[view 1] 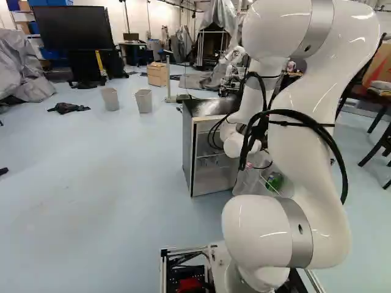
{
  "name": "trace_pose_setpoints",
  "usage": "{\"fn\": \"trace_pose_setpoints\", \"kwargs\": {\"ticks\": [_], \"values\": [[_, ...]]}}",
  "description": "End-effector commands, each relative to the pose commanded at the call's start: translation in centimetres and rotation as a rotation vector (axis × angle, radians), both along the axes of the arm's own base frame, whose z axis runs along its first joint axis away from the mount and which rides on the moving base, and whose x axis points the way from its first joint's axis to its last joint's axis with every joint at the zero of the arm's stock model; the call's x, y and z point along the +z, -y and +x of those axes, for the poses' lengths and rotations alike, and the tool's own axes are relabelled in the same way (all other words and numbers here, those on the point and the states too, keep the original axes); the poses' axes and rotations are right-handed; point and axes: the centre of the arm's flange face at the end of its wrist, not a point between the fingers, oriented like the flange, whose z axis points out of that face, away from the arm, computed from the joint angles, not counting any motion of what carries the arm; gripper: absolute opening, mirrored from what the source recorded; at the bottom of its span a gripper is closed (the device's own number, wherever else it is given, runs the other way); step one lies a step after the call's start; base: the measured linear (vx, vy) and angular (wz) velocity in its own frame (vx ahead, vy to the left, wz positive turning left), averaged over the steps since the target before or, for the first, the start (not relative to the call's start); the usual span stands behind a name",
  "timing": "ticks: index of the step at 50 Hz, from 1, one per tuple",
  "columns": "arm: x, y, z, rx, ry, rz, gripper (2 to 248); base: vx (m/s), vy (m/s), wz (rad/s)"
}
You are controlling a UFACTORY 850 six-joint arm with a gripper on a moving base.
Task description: Grab a drink from the fridge
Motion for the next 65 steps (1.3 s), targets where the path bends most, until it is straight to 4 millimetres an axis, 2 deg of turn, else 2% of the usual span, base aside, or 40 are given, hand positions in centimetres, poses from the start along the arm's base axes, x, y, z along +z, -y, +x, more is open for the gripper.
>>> {"fn": "trace_pose_setpoints", "kwargs": {"ticks": [65], "values": [[1.1, -8.5, -2.4, 0.428, -0.016, -0.049, 93, 0.0, 0.0, 0.0]]}}
